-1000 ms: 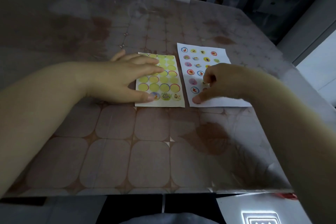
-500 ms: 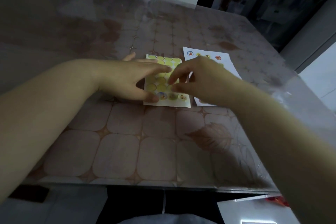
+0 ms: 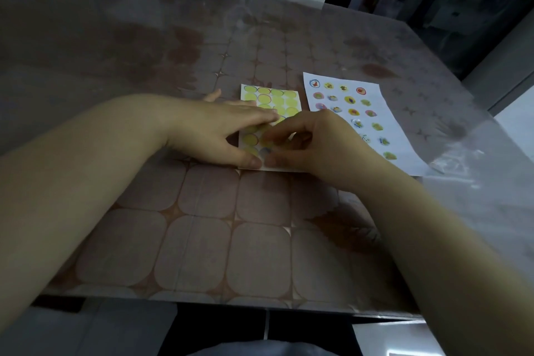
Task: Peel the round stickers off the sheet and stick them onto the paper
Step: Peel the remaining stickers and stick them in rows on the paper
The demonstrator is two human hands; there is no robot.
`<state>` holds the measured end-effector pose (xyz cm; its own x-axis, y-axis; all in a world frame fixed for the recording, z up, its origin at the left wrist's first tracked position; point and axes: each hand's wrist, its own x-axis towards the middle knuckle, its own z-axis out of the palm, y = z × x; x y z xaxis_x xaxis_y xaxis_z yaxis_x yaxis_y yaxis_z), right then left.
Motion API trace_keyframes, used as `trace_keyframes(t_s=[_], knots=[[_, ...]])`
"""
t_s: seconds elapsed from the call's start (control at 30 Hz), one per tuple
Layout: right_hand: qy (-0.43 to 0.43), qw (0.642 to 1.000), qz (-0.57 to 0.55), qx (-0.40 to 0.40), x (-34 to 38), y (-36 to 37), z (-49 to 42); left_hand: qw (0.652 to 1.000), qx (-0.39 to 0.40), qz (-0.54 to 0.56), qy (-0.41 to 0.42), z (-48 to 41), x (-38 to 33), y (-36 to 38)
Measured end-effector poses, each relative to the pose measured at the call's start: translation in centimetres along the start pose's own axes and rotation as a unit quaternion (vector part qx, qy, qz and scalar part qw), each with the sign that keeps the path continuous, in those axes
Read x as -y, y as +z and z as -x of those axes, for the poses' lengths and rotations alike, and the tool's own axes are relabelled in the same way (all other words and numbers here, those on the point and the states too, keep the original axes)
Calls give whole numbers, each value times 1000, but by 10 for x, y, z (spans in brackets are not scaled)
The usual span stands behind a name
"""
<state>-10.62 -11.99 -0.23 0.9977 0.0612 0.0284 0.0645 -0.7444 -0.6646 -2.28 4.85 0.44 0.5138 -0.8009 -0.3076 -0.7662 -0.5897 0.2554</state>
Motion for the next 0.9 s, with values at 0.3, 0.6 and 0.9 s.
trace_keyframes(t_s=[0.3,0.6,0.9], knots=[[-23,999,-10,-29,-4,4,-1,1000,4,1,-5,0,-1,0],[-28,998,24,-48,-2,7,-3,1000,9,-5,6,-1,1,-1],[5,994,-70,-81,11,-44,17,1000,9,-2,-4,-3,5,1]])
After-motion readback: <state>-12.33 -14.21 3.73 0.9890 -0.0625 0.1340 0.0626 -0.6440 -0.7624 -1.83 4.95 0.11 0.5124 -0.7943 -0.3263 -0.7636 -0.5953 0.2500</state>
